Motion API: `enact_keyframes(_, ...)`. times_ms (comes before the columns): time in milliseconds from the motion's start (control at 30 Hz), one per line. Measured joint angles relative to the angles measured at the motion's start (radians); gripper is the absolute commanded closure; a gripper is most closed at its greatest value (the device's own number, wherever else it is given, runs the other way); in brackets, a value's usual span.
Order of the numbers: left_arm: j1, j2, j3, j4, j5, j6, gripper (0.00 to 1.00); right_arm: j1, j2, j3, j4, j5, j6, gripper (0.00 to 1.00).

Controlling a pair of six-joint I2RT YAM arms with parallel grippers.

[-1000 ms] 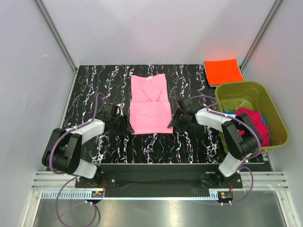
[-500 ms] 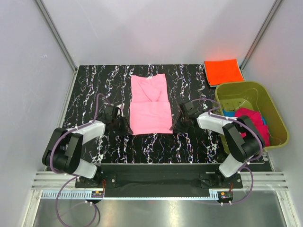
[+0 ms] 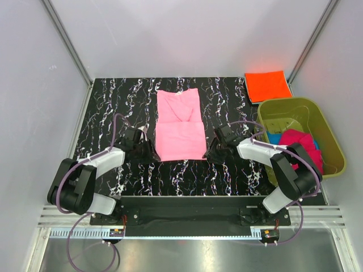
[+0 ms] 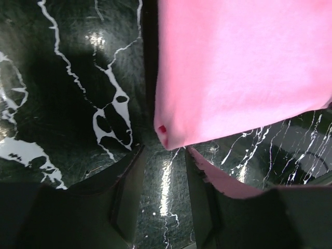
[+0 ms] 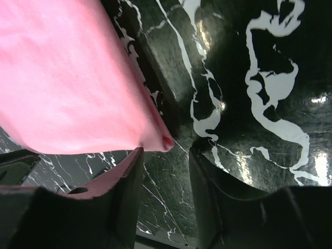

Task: Fold and stack the t-shirts
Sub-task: Fold the tshirt

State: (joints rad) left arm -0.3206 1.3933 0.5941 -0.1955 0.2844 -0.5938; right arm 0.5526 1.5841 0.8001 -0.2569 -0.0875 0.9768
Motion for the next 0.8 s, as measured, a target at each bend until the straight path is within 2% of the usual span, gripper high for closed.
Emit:
enact_keyframes(167,-0.011,0.001,-0.008,0.025,0.000,-0.010,0.59,0.012,0.001,-0.023,0.023,0.001,0.027,0.62)
enact_keyframes(233,-0.012,0.005,-0.010,0.035,0.000,-0.013,0.62,0.013,0.003,-0.027,0.031,0.005,0.035,0.65)
enact_keyframes(267,-0.013,0.008,-0.010,0.039,0.000,-0.014,0.64,0.013,0.003,-0.029,0.036,0.008,0.039,0.70)
enact_keyframes(333,-0.014,0.014,-0.011,0.047,0.000,-0.016,0.73,0.013,0.009,-0.032,0.049,0.016,0.042,0.74)
enact_keyframes(400,-0.015,0.019,-0.012,0.049,-0.002,-0.014,0.81,0.013,0.014,-0.032,0.058,0.021,0.042,0.84)
enact_keyframes(433,-0.016,0.022,-0.012,0.049,-0.002,-0.014,0.90,0.014,0.018,-0.033,0.062,0.025,0.043,0.88)
enact_keyframes(500,-0.019,0.024,-0.013,0.048,-0.002,-0.011,0.97,0.015,0.020,-0.035,0.072,0.031,0.042,1.00)
enact_keyframes(533,-0.020,0.024,-0.014,0.048,-0.002,-0.010,1.00,0.016,0.020,-0.037,0.076,0.035,0.038,1.00)
enact_keyframes(800,-0.047,-0.017,-0.015,0.027,-0.005,-0.006,1.00,0.025,-0.041,-0.077,0.072,0.082,-0.008,1.00)
